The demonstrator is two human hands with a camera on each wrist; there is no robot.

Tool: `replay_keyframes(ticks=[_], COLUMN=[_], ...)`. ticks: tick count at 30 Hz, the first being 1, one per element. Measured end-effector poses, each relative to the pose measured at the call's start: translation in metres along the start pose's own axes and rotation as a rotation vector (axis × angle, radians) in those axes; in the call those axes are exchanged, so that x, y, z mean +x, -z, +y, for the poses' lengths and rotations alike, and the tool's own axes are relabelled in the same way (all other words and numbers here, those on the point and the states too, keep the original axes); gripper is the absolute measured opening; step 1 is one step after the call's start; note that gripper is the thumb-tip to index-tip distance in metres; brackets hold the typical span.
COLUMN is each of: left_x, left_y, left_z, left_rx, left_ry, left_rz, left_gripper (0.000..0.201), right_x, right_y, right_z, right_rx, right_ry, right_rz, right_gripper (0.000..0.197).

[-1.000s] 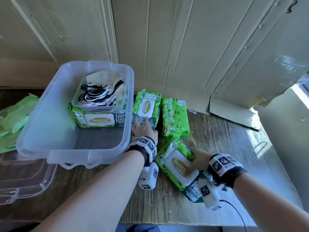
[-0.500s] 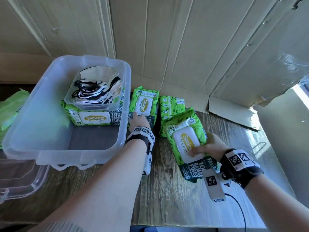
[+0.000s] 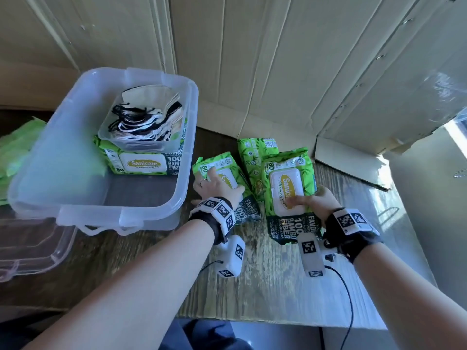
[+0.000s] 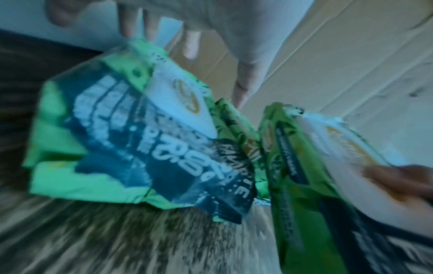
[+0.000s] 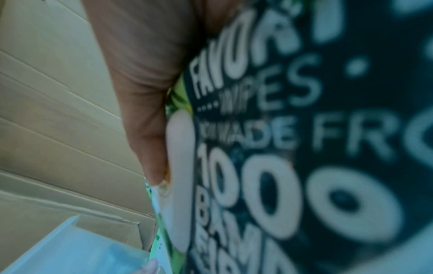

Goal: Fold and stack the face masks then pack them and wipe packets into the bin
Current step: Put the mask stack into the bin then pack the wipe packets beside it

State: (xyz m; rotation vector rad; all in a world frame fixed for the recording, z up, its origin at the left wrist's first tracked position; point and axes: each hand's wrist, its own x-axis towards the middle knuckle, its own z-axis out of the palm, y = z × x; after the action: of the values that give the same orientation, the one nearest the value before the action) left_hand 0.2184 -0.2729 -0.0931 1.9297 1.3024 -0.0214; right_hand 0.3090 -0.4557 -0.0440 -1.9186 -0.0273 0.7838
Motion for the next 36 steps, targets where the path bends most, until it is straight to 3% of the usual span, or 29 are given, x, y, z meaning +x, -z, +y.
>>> replay_keyframes(ticks=[2, 4, 6, 7, 10, 12, 13, 16, 20, 23, 26, 29, 31, 34, 36], left_x=[0.006, 0.011, 0.014, 0.014, 0.013, 0.006, 0.002, -0.008, -0.030, -0.047, -0.054, -0.038, -0.015, 0.014, 0.032], left_y=[-0.002, 0.000, 0.003, 0.003, -0.003, -0.003, -0.002, 0.004, 0.036, 0.082, 0.143, 0.203, 0.239, 0.285, 0.312], left_z=[-0.006, -0.013, -0.016, -0.018, -0.014, -0.004, 0.002, 0.014, 0.042, 0.065, 0.076, 0.068, 0.051, 0.022, 0.002], left_rx=[-0.134, -0.132, -0.103, -0.112, -0.224, -0.243, -0.251, -0.240, -0.272, -0.395, -0.607, -0.797, -0.821, -0.803, -0.837], left_ry=[0.173, 0.257, 0.292, 0.304, 0.237, 0.181, 0.157, 0.151, -0.046, -0.233, -0.324, -0.364, -0.316, -0.148, -0.083], left_rz=[-0.009, -0.064, -0.175, -0.231, -0.252, -0.302, -0.318, -0.279, -0.210, -0.182, -0.161, -0.004, 0.056, 0.128, 0.175], left_gripper=[0.120, 0.131, 0.130, 0.122, 0.061, 0.046, 0.043, 0.062, 0.062, 0.042, 0.030, 0.023, 0.033, 0.085, 0.086], right_x=[-0.001, -0.002, -0.004, -0.004, -0.005, -0.005, -0.006, -0.009, -0.016, -0.025, -0.039, -0.056, -0.065, -0.071, -0.073], right_y=[-0.002, -0.006, -0.008, -0.008, -0.007, -0.004, -0.003, 0.000, 0.011, 0.024, 0.024, 0.002, -0.023, -0.075, -0.117], right_z=[0.001, 0.001, 0.000, -0.001, 0.000, 0.000, 0.000, -0.001, -0.016, -0.047, -0.093, -0.144, -0.175, -0.213, -0.229], right_rx=[-0.017, -0.015, -0.014, -0.025, -0.043, -0.052, -0.057, -0.071, -0.046, -0.031, 0.002, 0.069, 0.039, -0.088, -0.311], right_ry=[-0.010, -0.009, -0.001, -0.001, -0.005, -0.004, -0.004, 0.010, 0.050, 0.130, 0.252, 0.411, 0.505, 0.586, 0.632], right_rz=[-0.002, 0.002, 0.010, 0.013, 0.025, 0.039, 0.048, 0.082, 0.152, 0.231, 0.270, 0.215, 0.137, 0.000, -0.041], right_gripper=[0.030, 0.031, 0.032, 0.033, 0.035, 0.039, 0.039, 0.036, 0.046, 0.047, 0.038, 0.040, 0.038, 0.053, 0.073])
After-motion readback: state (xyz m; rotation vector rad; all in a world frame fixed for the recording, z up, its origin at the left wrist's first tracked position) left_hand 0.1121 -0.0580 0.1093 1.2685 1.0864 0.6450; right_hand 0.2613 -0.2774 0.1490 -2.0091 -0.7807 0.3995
